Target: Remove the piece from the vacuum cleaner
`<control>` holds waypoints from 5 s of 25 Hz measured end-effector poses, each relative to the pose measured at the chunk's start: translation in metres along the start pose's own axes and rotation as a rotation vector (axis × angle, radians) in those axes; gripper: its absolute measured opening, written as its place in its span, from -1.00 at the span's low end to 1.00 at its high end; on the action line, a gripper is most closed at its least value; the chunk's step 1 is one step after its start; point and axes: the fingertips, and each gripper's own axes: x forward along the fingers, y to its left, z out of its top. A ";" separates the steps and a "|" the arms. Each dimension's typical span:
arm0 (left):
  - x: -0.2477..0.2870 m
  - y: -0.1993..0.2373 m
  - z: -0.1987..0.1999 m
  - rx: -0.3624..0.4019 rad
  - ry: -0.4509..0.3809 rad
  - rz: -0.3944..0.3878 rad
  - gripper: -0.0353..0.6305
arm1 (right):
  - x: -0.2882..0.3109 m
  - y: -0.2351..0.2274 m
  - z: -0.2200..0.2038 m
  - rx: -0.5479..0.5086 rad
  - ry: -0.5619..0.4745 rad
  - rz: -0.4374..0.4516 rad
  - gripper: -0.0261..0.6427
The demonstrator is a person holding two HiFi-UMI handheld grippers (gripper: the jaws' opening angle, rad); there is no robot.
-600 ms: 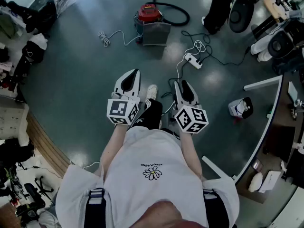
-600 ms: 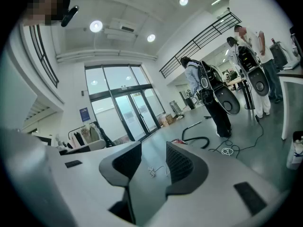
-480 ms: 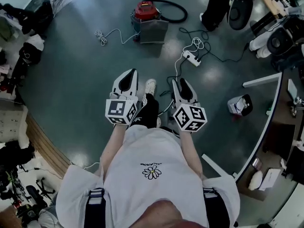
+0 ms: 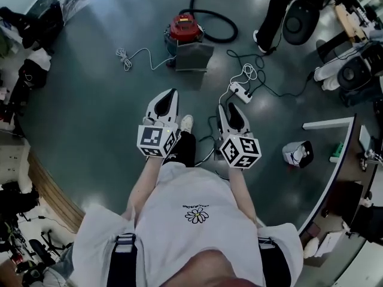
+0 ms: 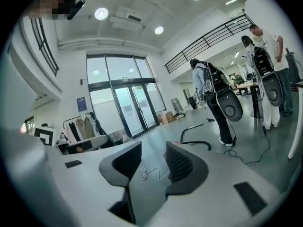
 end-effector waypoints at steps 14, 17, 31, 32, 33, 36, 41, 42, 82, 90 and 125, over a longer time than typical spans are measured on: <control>0.147 0.155 0.045 -0.046 0.003 0.030 -0.88 | 0.187 0.015 0.073 -0.012 0.039 0.015 -0.39; 0.155 0.167 0.052 -0.047 -0.015 0.037 -0.88 | 0.197 0.008 0.074 -0.006 0.054 0.002 -0.39; 0.190 0.187 0.054 -0.025 0.000 0.114 -0.88 | 0.270 -0.008 0.107 -0.049 0.023 0.101 -0.39; 0.199 0.189 0.055 -0.007 0.006 0.124 -0.88 | 0.279 -0.012 0.109 -0.069 0.029 0.111 -0.39; 0.206 0.190 0.057 -0.004 0.005 0.135 -0.88 | 0.288 -0.017 0.110 -0.080 0.041 0.119 -0.39; 0.222 0.186 0.054 -0.015 0.027 0.125 -0.88 | 0.303 -0.040 0.108 -0.080 0.078 0.110 -0.39; 0.268 0.196 0.050 -0.012 0.070 0.143 -0.88 | 0.339 -0.073 0.126 -0.132 0.099 0.125 -0.39; 0.280 0.197 0.048 -0.013 0.079 0.142 -0.88 | 0.347 -0.080 0.128 -0.147 0.109 0.133 -0.39; 0.631 0.346 -0.416 0.736 1.121 -0.444 -0.88 | 0.663 -0.307 -0.287 -1.000 1.118 0.563 0.05; 0.630 0.346 -0.412 0.794 1.211 -0.496 -0.88 | 0.666 -0.319 -0.296 -1.153 1.142 0.481 -0.84; 0.633 0.343 -0.419 0.671 1.196 -0.425 -0.88 | 0.624 -0.298 -0.342 -1.262 1.158 0.521 -0.85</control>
